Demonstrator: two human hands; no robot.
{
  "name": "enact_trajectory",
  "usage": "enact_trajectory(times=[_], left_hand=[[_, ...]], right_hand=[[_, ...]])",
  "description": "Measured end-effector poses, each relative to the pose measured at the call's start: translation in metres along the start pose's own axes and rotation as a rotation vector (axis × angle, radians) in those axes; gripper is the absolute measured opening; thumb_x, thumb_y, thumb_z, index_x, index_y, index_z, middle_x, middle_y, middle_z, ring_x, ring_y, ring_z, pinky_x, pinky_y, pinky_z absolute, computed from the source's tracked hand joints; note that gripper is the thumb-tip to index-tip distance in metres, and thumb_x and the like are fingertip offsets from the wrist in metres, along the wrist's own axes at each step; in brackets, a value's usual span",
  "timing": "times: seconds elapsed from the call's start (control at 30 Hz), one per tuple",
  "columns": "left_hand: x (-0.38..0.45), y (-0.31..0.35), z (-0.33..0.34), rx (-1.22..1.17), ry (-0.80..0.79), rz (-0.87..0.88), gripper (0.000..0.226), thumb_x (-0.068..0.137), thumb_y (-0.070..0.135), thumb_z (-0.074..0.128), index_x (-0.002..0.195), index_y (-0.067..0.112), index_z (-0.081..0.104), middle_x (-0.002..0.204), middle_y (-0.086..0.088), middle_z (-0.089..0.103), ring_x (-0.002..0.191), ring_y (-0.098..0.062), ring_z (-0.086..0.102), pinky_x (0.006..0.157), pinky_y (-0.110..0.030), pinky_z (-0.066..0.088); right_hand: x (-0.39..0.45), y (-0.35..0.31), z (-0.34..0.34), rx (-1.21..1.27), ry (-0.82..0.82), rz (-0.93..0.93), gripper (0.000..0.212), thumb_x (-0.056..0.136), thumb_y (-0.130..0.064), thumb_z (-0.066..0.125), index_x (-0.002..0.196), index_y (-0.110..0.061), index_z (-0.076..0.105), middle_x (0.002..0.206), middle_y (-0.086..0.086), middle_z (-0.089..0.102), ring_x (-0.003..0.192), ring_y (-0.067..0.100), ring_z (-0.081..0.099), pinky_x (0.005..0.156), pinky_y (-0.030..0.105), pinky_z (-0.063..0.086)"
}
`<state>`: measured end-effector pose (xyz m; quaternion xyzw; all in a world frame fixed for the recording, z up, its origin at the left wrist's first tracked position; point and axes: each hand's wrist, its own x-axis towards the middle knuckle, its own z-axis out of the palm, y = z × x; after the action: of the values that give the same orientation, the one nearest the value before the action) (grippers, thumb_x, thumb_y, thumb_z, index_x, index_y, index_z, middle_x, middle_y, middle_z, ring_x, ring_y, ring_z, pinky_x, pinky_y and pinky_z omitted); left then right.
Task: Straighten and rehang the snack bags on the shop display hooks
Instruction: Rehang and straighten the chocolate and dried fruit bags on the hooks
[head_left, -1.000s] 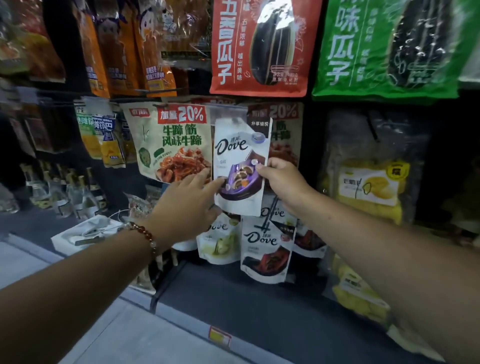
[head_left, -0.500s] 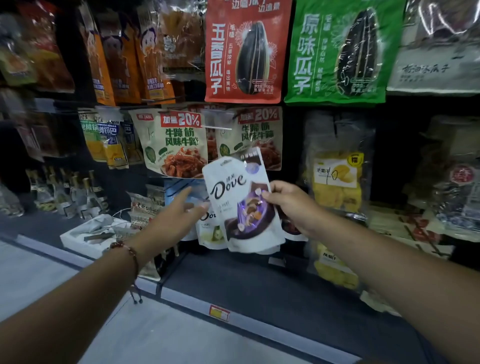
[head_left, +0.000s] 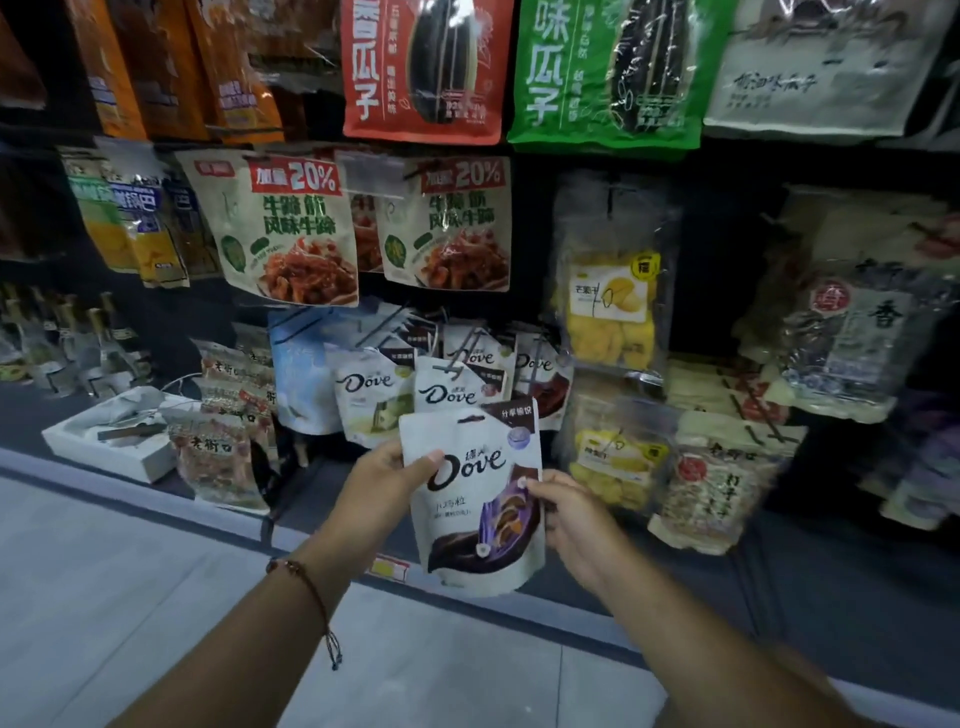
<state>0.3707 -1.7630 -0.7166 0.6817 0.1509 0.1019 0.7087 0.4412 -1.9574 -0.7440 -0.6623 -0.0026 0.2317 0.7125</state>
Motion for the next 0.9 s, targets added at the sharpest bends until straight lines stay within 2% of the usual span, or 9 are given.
enact_trajectory(times=[0.1,0.2,0.3,0.37,0.47,0.63,0.73,0.83,0.9], left_hand=[[0.008,0.004,0.007,-0.071,0.023,-0.015,0.016,0.096,0.014,0.061,0.108,0.013,0.071,0.103,-0.006,0.076,0.097,-0.027,0.072,0.09,-0.046,0.055],[0.01,0.004,0.015,-0.043,0.008,-0.012,0.016,0.096,0.015,0.061,0.108,0.013,0.071,0.101,-0.003,0.077,0.096,-0.025,0.072,0.091,-0.046,0.055],[0.012,-0.001,0.02,-0.005,-0.022,-0.004,0.016,0.096,0.017,0.061,0.109,0.014,0.071,0.101,-0.003,0.077,0.096,-0.025,0.072,0.094,-0.05,0.053],[0.015,-0.002,0.019,-0.007,-0.011,-0.003,0.015,0.096,0.018,0.062,0.108,0.015,0.071,0.1,-0.003,0.077,0.095,-0.025,0.073,0.093,-0.05,0.053],[0.02,-0.002,0.015,-0.045,0.042,-0.012,0.014,0.096,0.018,0.061,0.105,0.015,0.072,0.096,-0.004,0.077,0.091,-0.025,0.073,0.087,-0.045,0.055],[0.021,-0.003,0.01,0.012,0.016,-0.019,0.013,0.093,0.022,0.065,0.102,0.016,0.072,0.089,-0.001,0.078,0.082,-0.019,0.074,0.076,-0.037,0.055],[0.021,-0.004,0.009,0.027,0.004,-0.04,0.017,0.09,0.026,0.069,0.103,0.015,0.072,0.089,0.0,0.078,0.08,-0.017,0.075,0.072,-0.033,0.055],[0.024,-0.005,0.013,0.01,0.049,-0.032,0.014,0.088,0.023,0.071,0.099,0.015,0.073,0.085,0.001,0.078,0.075,-0.014,0.074,0.058,-0.022,0.053],[0.029,-0.008,0.018,-0.009,0.081,-0.039,0.012,0.089,0.024,0.071,0.097,0.015,0.073,0.083,0.001,0.077,0.072,-0.014,0.074,0.054,-0.02,0.052]], right_hand=[[-0.001,-0.009,-0.004,0.033,0.0,-0.031,0.013,0.094,-0.015,0.058,0.082,-0.012,0.06,0.085,0.011,0.071,0.079,0.025,0.065,0.076,0.035,0.047],[0.001,-0.019,-0.008,0.1,0.018,-0.044,0.01,0.092,-0.017,0.061,0.085,-0.012,0.064,0.089,0.012,0.072,0.078,0.024,0.066,0.078,0.035,0.047],[0.002,-0.026,-0.001,0.185,0.035,-0.062,0.003,0.089,-0.013,0.063,0.09,-0.01,0.065,0.087,0.01,0.075,0.07,0.019,0.071,0.061,0.024,0.052],[0.001,-0.03,0.007,0.22,0.024,-0.071,0.01,0.089,-0.01,0.064,0.098,-0.006,0.066,0.09,0.011,0.076,0.071,0.019,0.073,0.055,0.021,0.053],[0.002,-0.03,0.017,0.224,0.012,-0.092,0.021,0.086,-0.011,0.068,0.106,-0.004,0.067,0.096,0.013,0.075,0.081,0.024,0.074,0.062,0.024,0.056],[0.009,-0.022,0.027,0.14,0.046,-0.092,0.022,0.085,-0.016,0.072,0.105,-0.007,0.069,0.096,0.01,0.076,0.09,0.026,0.073,0.08,0.034,0.057],[0.009,-0.02,0.028,0.112,0.055,-0.101,0.019,0.087,-0.017,0.071,0.104,-0.009,0.069,0.094,0.008,0.076,0.087,0.024,0.074,0.077,0.033,0.056],[0.013,-0.018,0.027,0.122,0.085,-0.094,0.017,0.087,-0.016,0.071,0.101,-0.008,0.069,0.091,0.009,0.077,0.084,0.025,0.074,0.071,0.031,0.056],[0.019,-0.018,0.027,0.112,0.106,-0.088,0.017,0.087,-0.017,0.071,0.101,-0.007,0.069,0.09,0.009,0.077,0.083,0.026,0.074,0.073,0.033,0.057]])
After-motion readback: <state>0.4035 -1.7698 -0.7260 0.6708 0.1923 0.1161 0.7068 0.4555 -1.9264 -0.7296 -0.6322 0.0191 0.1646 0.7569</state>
